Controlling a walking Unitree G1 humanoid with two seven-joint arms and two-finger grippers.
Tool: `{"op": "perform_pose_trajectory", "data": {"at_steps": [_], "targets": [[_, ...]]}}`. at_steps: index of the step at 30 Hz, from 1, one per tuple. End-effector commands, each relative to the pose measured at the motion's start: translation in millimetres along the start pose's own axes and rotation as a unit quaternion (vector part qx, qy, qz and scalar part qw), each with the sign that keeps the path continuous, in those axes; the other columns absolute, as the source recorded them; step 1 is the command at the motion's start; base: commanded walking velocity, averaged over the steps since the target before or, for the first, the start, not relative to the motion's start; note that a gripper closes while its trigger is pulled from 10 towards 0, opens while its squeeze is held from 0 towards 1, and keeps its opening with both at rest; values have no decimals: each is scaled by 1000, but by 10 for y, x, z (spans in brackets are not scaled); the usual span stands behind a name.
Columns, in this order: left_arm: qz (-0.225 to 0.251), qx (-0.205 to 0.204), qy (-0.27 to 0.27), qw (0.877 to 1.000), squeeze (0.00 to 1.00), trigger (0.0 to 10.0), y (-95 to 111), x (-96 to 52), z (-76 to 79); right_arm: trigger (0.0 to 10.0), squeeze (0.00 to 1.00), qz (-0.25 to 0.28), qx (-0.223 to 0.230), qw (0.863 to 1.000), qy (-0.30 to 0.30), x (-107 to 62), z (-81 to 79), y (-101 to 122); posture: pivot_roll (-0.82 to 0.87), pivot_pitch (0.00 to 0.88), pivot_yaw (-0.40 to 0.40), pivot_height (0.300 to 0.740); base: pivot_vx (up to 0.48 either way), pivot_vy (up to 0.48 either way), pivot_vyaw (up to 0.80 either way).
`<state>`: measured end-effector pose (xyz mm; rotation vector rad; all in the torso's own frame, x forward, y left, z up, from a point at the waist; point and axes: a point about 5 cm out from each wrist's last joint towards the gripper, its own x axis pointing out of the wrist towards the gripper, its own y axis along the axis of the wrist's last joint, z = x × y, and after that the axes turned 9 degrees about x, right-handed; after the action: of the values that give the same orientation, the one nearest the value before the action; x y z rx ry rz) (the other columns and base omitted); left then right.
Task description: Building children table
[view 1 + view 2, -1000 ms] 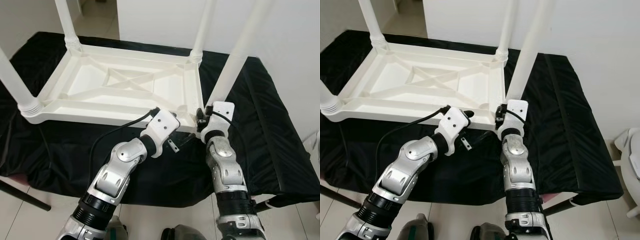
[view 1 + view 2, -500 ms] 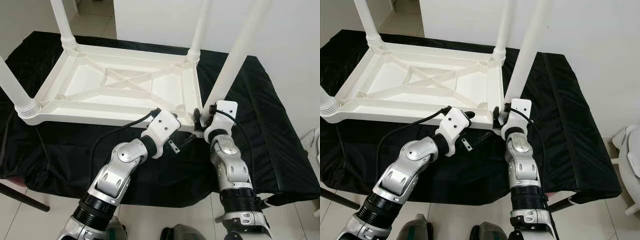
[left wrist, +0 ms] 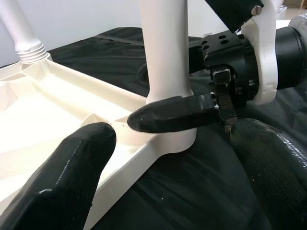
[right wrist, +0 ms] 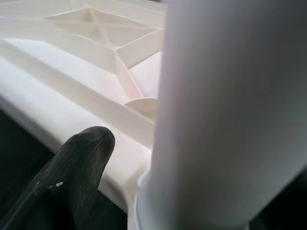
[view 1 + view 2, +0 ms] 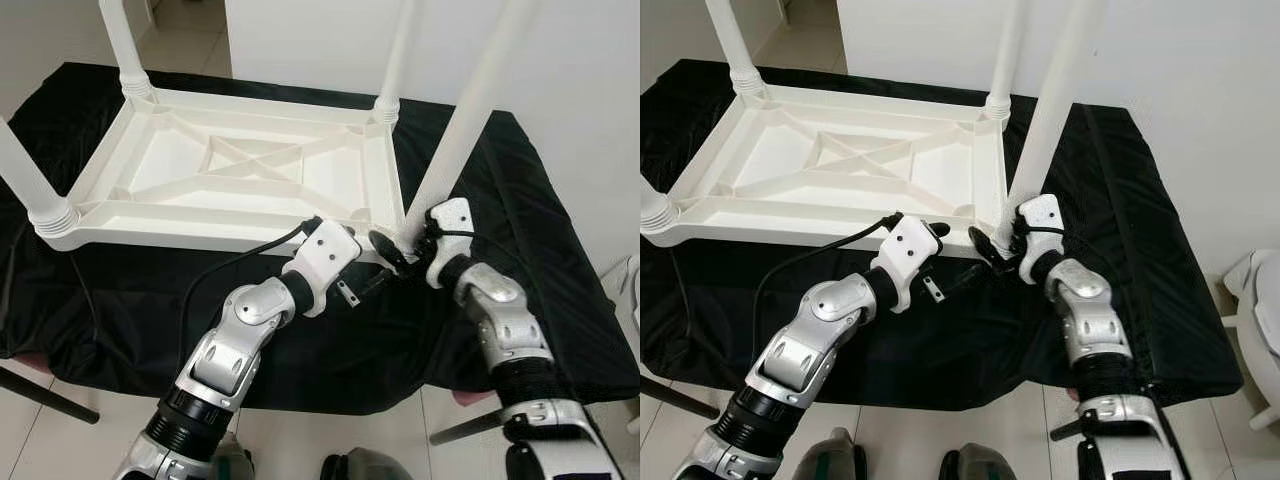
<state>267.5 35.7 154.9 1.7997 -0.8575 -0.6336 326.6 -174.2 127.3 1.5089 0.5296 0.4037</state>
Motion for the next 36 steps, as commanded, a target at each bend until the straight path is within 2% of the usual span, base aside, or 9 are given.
{"op": "perform_pose_trajectory", "data": {"at_steps": [1, 8, 10, 13, 26, 27, 28, 33, 36], "targets": [[2, 4, 3, 1000, 0, 10000, 11, 8, -8, 10000, 0, 1, -6, 1000, 13, 4, 28, 22, -9, 0, -62, 740, 0, 0, 0], [1, 6, 4, 1000, 0, 10000, 12, -4, -22, 10000, 0, -26, -24, 999, 38, 33, 144, -10, -5, 0, -58, 740, 0, 0, 0], [1, 6, 4, 1000, 0, 10000, 15, -3, -27, 784, 0, -28, -28, 999, 30, 39, 193, -21, -5, 0, -58, 740, 0, 0, 0], [1, 6, 7, 1000, 0, 10000, 20, 0, -40, 0, 0, -34, -26, 999, 31, 31, 224, -49, -2, 0, -58, 740, 0, 0, 0], [1, 6, 9, 1000, 0, 10000, 24, 0, -59, 0, 0, -22, 2, 999, 47, -1, 242, -102, -7, 0, -52, 740, 0, 0, 0], [1, 6, 9, 1000, 0, 10000, 26, 2, -59, 8314, 0, -20, 5, 999, 35, -4, 252, -110, -10, 0, -50, 740, 0, 0, 0], [2, 6, 9, 1000, 0, 10000, 28, 3, -60, 10000, 0, -17, 10, 1000, 20, -5, 259, -115, -11, 0, -51, 740, 0, 0, 0], [2, 5, 8, 1000, 0, 10000, 28, 1, -52, 10000, 0, -25, 4, 999, -26, 12, 266, -140, -13, 2, -51, 740, 0, 0, 0], [5, 4, 8, 1000, 0, 10000, 42, 13, -55, 10000, 0, -14, 17, 994, -108, 78, 198, -148, -11, 2, -56, 740, 0, 0, 0]]}}
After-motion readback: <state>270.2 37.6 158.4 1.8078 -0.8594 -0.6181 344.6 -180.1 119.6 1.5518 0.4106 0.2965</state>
